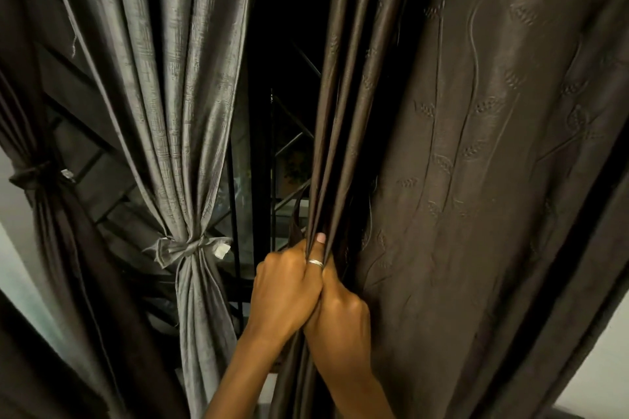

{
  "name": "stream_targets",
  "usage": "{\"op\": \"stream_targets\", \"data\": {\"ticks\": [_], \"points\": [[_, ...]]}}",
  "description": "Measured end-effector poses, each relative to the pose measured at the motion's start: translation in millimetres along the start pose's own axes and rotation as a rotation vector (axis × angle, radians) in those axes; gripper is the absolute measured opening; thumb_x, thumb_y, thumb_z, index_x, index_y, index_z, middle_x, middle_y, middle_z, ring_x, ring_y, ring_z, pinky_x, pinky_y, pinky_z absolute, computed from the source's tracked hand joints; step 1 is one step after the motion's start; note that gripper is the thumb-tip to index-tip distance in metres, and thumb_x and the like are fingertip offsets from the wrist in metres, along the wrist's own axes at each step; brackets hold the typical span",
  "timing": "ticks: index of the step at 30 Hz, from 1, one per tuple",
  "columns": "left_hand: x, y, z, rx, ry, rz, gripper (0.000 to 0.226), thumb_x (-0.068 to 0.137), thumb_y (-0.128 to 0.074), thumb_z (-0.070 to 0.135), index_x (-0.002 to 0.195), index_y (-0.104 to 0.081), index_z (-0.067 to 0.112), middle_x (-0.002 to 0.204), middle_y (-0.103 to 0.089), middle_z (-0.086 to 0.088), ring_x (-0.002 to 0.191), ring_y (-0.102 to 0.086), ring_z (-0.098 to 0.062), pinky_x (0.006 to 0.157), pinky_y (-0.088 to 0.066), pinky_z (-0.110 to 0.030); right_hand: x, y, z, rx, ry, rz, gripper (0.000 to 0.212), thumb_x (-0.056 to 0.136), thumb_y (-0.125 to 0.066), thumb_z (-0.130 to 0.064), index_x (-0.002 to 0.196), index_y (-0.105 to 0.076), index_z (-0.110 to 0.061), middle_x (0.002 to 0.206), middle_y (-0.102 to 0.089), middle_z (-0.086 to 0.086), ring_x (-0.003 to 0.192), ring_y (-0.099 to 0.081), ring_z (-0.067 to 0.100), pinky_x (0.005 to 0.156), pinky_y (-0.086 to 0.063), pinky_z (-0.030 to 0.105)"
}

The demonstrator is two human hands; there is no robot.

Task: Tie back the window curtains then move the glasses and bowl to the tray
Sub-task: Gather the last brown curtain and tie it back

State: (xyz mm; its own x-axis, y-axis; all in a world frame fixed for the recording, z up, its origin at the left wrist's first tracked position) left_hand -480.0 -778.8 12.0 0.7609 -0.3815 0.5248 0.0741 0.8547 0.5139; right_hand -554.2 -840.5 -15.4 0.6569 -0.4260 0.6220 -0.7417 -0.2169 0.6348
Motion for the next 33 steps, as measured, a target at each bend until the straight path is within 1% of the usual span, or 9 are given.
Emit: {"op": "stream_targets", "data": {"ticks": [3, 7, 11, 13, 19, 22, 27, 30, 33], "points": [[-3.0, 0.2, 1.5, -0.038, 0.019, -0.1, 0.066, 0.094, -0.017, 0.077, 0.063, -0.051, 0.03, 0.061, -0.064, 0.016, 0.06, -0.063, 0.0, 0.05, -0.036, -0.011, 1.6, -5.1, 7.7, 0.005, 0.015, -0.067, 0.049, 0.088, -0.074, -0.019, 0.135, -0.063, -0.005, 0.085, -0.076, 0.003, 0.062, -0.072, 0.015, 0.057, -0.06, 0.029], [-2.2, -3.7, 6.9, 0.086, 0.006, -0.071, 0.063, 0.089, -0.034, 0.081, 0.059, -0.047, 0.027, 0.051, -0.056, 0.009, 0.05, -0.058, -0.006, 0.05, -0.04, -0.021, -2.3, -12.4, 11.4, -0.168, 0.119, -0.083, 0.019, 0.066, -0.088, -0.024, 0.077, -0.074, -0.016, 0.061, -0.067, -0.005, 0.047, -0.062, 0.006, 0.045, -0.046, 0.017], [-1.5, -5.5, -0.1, 0.033, 0.077, -0.004, 0.044, 0.103, -0.042, 0.049, 0.07, -0.058, 0.024, 0.06, -0.063, 0.006, 0.057, -0.063, -0.01, 0.057, -0.052, -0.032, 1.8, -3.7, 19.3, 0.201, 0.007, -0.263, 0.058, 0.092, -0.056, -0.026, 0.149, -0.047, -0.018, 0.121, -0.069, -0.007, 0.089, -0.07, 0.005, 0.075, -0.056, 0.02], [-0.8, -3.5, -4.9, 0.047, 0.097, 0.018, 0.042, 0.104, -0.042, 0.041, 0.071, -0.058, 0.023, 0.058, -0.061, 0.007, 0.053, -0.061, -0.006, 0.053, -0.05, -0.03, 2.1, 11.9, 16.8, 0.214, 0.037, -0.282, 0.068, 0.095, -0.051, -0.02, 0.159, -0.028, -0.026, 0.138, -0.062, -0.005, 0.1, -0.068, 0.005, 0.085, -0.057, 0.022], [1.6, 4.4, -9.7, 0.184, 0.087, 0.054, 0.043, 0.103, -0.045, 0.036, 0.062, -0.037, 0.027, 0.048, -0.044, 0.011, 0.041, -0.04, -0.002, 0.047, -0.022, -0.011, 6.4, 118.5, -11.8, -0.122, 0.26, 0.647, 0.032, 0.094, -0.067, -0.013, 0.123, -0.07, -0.002, 0.124, -0.07, 0.012, 0.109, -0.067, 0.025, 0.095, -0.054, 0.031], [0.5, 2.7, -9.3, 0.152, 0.068, 0.036, 0.044, 0.104, -0.045, 0.035, 0.061, -0.038, 0.029, 0.047, -0.047, 0.007, 0.042, -0.046, -0.006, 0.046, -0.026, -0.017, 19.5, 161.8, -12.7, -0.287, 0.097, 0.921, 0.064, 0.089, -0.075, -0.037, 0.136, -0.056, 0.001, 0.142, -0.05, 0.025, 0.128, -0.048, 0.042, 0.111, -0.029, 0.035], [-2.7, -1.0, -4.7, 0.146, 0.059, 0.032, 0.04, 0.104, -0.045, 0.035, 0.065, -0.045, 0.026, 0.051, -0.051, 0.008, 0.046, -0.048, -0.004, 0.047, -0.028, -0.022, 47.0, 167.2, 29.4, 0.149, -0.225, 0.719, 0.1, 0.077, -0.086, -0.04, 0.152, -0.028, -0.013, 0.146, -0.046, 0.002, 0.127, -0.052, 0.015, 0.106, -0.047, 0.032], [-2.2, -1.5, -5.1, 0.144, 0.065, 0.036, 0.041, 0.104, -0.044, 0.035, 0.065, -0.044, 0.025, 0.052, -0.051, 0.007, 0.047, -0.046, -0.005, 0.048, -0.029, -0.025, 61.4, 147.8, 56.3, 0.187, -0.388, 0.598, 0.07, 0.078, -0.083, -0.043, 0.136, -0.05, -0.022, 0.12, -0.062, -0.01, 0.104, -0.059, 0.007, 0.084, -0.045, 0.013], [-0.1, -1.9, -3.9, 0.153, 0.073, 0.036, 0.043, 0.105, -0.044, 0.036, 0.063, -0.04, 0.026, 0.053, -0.051, 0.005, 0.049, -0.048, -0.009, 0.048, -0.03, -0.026, 75.2, 126.5, 83.7, 0.139, -0.519, 0.439, 0.047, 0.085, -0.077, -0.043, 0.113, -0.065, -0.008, 0.098, -0.074, 0.01, 0.095, -0.069, 0.032, 0.079, -0.052, 0.031]]}}
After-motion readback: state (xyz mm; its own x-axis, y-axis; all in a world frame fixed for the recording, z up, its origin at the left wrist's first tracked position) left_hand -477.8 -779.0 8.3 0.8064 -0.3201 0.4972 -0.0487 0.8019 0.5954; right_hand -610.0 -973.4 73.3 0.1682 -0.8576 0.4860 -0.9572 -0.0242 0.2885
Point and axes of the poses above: each hand's wrist, its own x-axis towards the middle knuckle, its own y-axis out of the back of the hand, z = x × y, the point moved 4 cm from there along x, towards the middle knuckle
